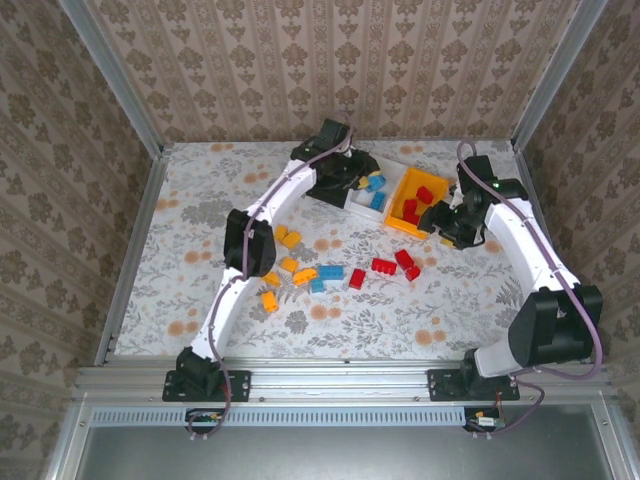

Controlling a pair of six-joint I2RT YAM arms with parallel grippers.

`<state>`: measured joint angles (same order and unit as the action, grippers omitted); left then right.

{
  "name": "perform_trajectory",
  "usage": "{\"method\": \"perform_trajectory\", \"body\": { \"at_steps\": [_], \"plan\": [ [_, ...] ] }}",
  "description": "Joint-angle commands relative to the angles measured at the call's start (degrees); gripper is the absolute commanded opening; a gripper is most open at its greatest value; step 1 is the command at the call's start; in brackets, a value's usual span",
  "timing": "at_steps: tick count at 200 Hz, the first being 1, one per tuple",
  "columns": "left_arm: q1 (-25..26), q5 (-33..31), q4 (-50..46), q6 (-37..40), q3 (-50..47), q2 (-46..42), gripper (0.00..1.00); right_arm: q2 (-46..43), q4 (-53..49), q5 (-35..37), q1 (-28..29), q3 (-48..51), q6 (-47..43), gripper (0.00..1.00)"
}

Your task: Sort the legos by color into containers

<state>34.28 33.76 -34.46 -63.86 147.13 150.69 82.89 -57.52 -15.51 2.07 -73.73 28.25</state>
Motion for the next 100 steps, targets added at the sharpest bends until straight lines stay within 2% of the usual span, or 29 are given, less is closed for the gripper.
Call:
{"method": "perform_trajectory", "body": {
  "at_steps": [1,51,100],
  "plan": [
    [0.26,2.02,6.34,-7.65,2.83,2.81,0.37,-2.7,0.36,-1.28,-0.31,1.46,-0.01,0.59],
    [0.08,0.57,8.15,-11.99,4.48,5.92,0.39,-4.67,0.3,-1.33,-0.74,3.86,-0.64,0.6],
    [-0.05,-0.77,9.23,-14.05,4.78,6.8,0.5,-3.53,0.31,-1.63,-1.09,3.36,-1.13,0.61]
  ]
}}
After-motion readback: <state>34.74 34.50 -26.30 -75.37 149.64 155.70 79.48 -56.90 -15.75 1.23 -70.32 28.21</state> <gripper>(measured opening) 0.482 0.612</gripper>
